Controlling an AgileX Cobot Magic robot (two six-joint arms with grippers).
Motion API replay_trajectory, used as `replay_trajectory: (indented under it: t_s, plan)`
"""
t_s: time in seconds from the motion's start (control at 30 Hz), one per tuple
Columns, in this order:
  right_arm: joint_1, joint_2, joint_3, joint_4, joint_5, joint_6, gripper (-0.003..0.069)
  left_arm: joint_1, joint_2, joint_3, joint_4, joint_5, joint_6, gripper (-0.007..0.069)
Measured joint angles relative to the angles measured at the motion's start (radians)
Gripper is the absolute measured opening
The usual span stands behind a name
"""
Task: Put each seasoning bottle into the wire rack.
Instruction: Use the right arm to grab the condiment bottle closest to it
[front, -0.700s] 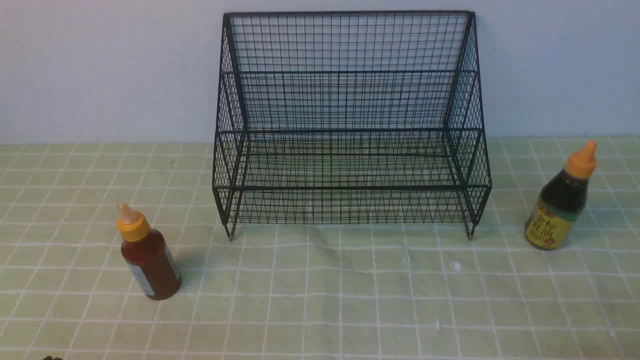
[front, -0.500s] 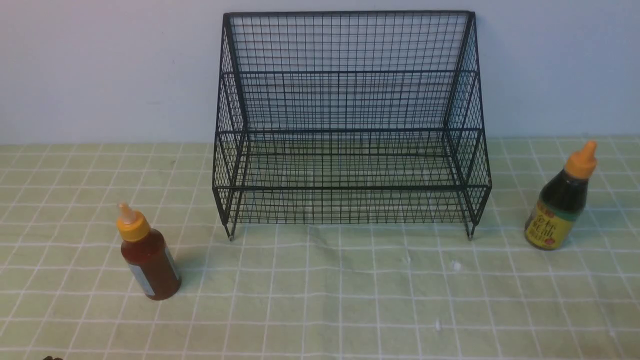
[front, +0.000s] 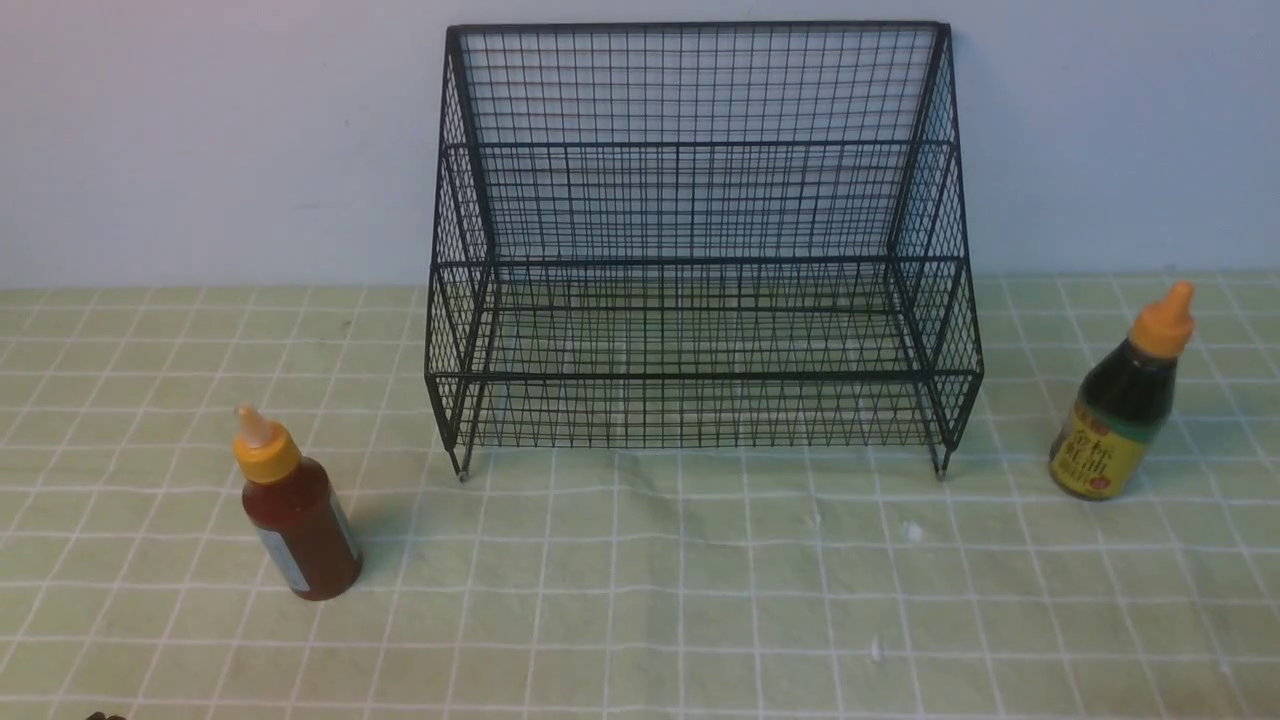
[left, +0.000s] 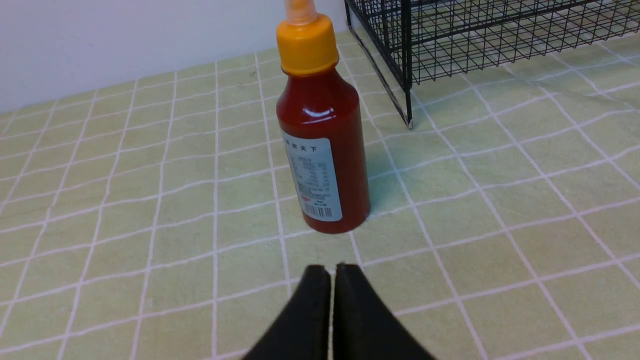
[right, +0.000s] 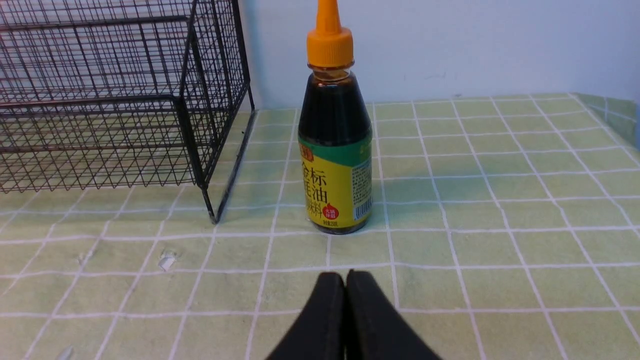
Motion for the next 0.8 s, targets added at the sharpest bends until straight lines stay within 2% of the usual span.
replay_trajectory:
  t_s: [0.07, 0.3, 0.6, 0.7, 0.77, 0.8]
  plan:
    - [0.0, 0.0, 0.005, 0.035, -0.047, 0.015, -0.0011, 0.0, 0.0, 0.0, 0.0, 0.0, 0.0, -0.0007]
    - [0.0, 0.0, 0.008, 0.293, -0.419, 0.186, -0.0011, 0.0, 0.0, 0.0, 0.0, 0.0, 0.0, -0.0007]
    - [0.0, 0.0, 0.008, 0.355, -0.646, 0.222, -0.0011, 0.001, 0.0, 0.0, 0.0, 0.0, 0.0, -0.0007]
    - [0.0, 0.002, -0.054, 0.321, -0.614, 0.258, -0.0011, 0.001, 0.0, 0.0, 0.0, 0.0, 0.0, -0.0007]
    - [0.0, 0.023, -0.147, 0.26, -0.512, 0.265, -0.0011, 0.001, 0.0, 0.0, 0.0, 0.0, 0.0, -0.0007]
    - [0.0, 0.053, -0.238, 0.209, -0.41, 0.267, -0.0011, 0.001, 0.0, 0.0, 0.0, 0.0, 0.0, -0.0007]
